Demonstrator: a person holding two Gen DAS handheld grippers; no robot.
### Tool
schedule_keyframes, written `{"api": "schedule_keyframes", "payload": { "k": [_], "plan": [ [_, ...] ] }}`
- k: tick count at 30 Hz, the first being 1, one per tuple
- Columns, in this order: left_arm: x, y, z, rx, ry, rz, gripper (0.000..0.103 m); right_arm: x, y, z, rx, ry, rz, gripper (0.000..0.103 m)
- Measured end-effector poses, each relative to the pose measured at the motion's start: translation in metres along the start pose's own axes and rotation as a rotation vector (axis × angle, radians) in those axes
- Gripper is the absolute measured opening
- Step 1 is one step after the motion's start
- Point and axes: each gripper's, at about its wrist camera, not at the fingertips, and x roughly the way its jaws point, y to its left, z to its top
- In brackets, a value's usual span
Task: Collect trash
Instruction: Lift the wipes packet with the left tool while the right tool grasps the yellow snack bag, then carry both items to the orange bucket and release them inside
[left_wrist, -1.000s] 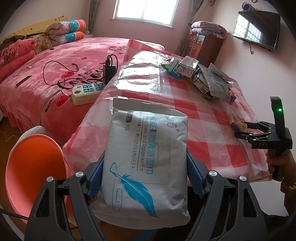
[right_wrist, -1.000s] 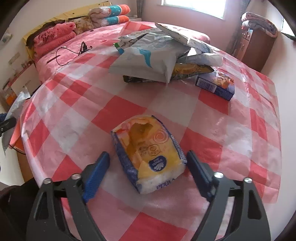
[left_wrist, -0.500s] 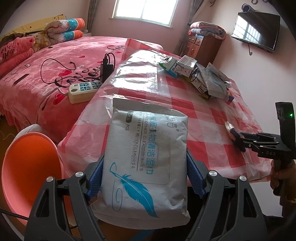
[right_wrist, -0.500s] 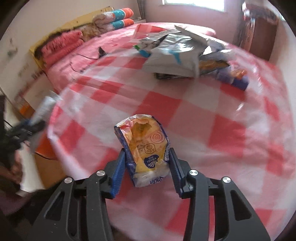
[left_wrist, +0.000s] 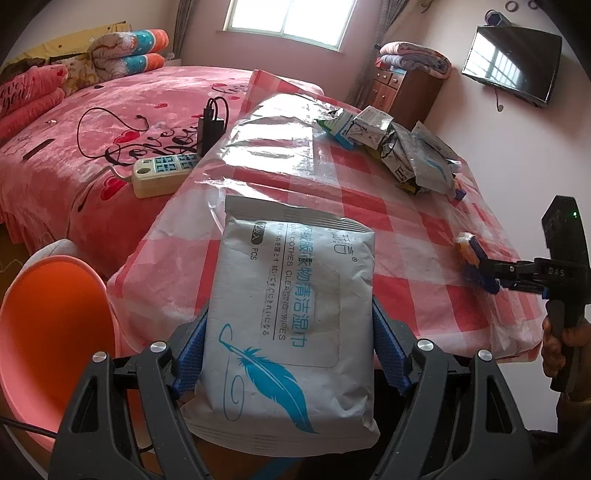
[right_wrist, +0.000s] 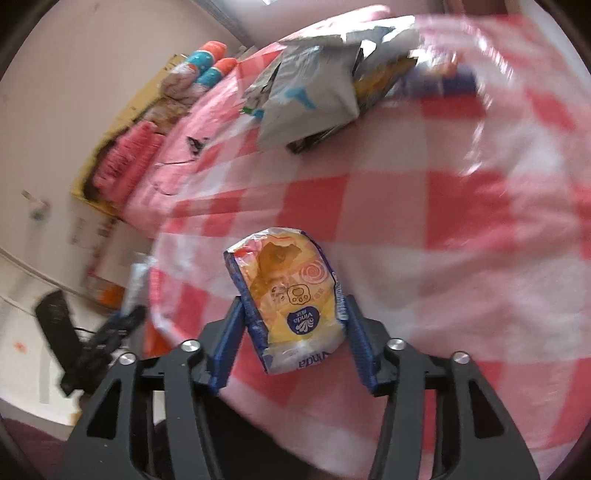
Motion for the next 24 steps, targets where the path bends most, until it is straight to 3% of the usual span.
{"api": "schedule_keyframes", "payload": {
  "k": [4,8,11,20,22,24],
  "plan": [
    [0.001,-0.001,-0.001,0.002,0.005,-0.004,0.078,-0.005,-0.003,-0.001,-0.032,-0.034,-0.12,0.063],
    [0.003,-0.003,0.0,0.005,0.011,-0.006,0.078,-0.005,0.0,-0.002,-0.103,-0.057,-0.215,0.082],
    [0.004,-0.006,-0.001,0.011,0.014,-0.006,0.078,-0.007,0.008,-0.003,-0.159,-0.081,-0.24,0.088],
    [0.007,-0.012,-0.002,0.027,0.031,-0.006,0.078,0.027,0.028,0.007,-0.38,-0.034,-0.279,0.088],
    [0.007,-0.012,-0.002,0.028,0.033,-0.004,0.078,0.034,0.03,0.003,-0.424,-0.042,-0.308,0.079],
    [0.007,-0.013,-0.002,0.029,0.034,-0.003,0.078,0.034,0.032,0.0,-0.45,-0.057,-0.311,0.061]
  ]
}}
